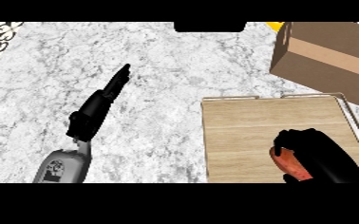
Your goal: Pick the sweet potato from the tray and place it in the cardboard box
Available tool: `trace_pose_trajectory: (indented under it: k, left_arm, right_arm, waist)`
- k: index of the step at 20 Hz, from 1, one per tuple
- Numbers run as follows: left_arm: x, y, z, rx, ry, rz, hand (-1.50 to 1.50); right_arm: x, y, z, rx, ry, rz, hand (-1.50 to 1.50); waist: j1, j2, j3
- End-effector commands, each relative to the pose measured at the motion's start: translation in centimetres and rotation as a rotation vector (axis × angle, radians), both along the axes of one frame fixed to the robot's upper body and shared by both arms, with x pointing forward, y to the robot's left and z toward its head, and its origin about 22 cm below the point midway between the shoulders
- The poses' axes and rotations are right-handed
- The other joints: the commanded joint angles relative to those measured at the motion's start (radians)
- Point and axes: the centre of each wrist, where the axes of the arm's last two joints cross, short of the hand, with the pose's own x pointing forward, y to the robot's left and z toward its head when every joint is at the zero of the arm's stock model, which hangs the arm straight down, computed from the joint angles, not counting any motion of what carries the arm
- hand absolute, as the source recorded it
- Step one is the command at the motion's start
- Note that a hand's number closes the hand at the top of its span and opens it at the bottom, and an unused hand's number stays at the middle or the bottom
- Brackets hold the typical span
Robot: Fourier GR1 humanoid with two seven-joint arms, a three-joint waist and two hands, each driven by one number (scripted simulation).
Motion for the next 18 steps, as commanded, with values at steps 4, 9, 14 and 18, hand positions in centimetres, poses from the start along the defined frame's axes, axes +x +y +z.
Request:
trace_pose_trajectory:
  k: [4, 9, 14, 18]
  left_arm:
    - [-0.2, -0.8, -0.2, -0.010, -0.012, -0.005, 0.00]
    - [0.2, -0.2, 0.2, -0.027, -0.003, -0.004, 0.00]
    - [0.3, 0.1, 0.2, -0.005, -0.001, -0.001, 0.00]
    - [-0.4, 0.4, -0.8, -0.006, 0.001, 0.019, 0.00]
  right_arm:
    - [3.9, -3.6, -1.5, 0.036, -0.084, -0.523, 1.50]
    - [5.0, -3.7, 2.1, -0.010, -0.265, -0.570, 1.50]
    - [4.2, -2.7, 6.9, 0.072, -0.358, -0.539, 1.50]
    - [0.6, -1.4, 11.1, 0.115, -0.392, -0.480, 1.50]
  waist:
    - [0.014, 0.009, 0.004]
    - [0.000, 0.001, 0.002]
    - [-0.006, 0.000, 0.002]
    - [-0.011, -0.002, 0.002]
